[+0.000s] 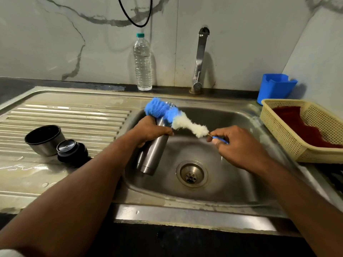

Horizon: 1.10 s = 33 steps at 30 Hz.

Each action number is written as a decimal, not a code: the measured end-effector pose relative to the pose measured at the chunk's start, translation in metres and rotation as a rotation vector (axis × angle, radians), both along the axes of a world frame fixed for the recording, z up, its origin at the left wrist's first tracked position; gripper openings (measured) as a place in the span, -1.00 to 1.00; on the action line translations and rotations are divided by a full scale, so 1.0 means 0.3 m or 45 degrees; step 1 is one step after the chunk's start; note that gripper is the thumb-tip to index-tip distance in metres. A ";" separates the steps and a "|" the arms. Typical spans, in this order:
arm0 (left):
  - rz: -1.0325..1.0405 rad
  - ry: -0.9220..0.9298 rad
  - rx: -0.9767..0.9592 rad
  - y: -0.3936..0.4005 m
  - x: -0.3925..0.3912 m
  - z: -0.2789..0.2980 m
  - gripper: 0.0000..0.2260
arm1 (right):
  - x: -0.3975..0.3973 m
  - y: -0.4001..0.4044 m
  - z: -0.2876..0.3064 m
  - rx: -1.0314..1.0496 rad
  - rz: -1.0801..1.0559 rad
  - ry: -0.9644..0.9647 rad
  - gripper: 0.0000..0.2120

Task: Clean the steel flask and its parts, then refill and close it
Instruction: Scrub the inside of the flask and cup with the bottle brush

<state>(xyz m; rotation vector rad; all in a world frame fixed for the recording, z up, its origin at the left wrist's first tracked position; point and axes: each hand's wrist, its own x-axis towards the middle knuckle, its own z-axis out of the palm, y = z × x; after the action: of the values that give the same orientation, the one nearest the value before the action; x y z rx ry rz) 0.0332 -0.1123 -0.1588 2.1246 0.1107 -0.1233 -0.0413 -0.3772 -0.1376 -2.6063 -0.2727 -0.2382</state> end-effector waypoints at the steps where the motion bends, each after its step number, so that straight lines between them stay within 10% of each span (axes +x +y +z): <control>1: 0.009 -0.002 0.028 0.002 0.001 0.001 -0.58 | 0.003 -0.001 0.000 -0.006 -0.025 -0.028 -0.84; 33: 0.027 -0.073 0.191 0.007 0.012 -0.011 -0.38 | 0.002 0.005 0.001 0.055 -0.124 -0.067 -0.86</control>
<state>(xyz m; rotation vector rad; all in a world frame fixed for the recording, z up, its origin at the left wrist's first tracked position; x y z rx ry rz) 0.0367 -0.1103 -0.1621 2.2741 0.1119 -0.0427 -0.0405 -0.3757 -0.1372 -2.5758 -0.1577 -0.3435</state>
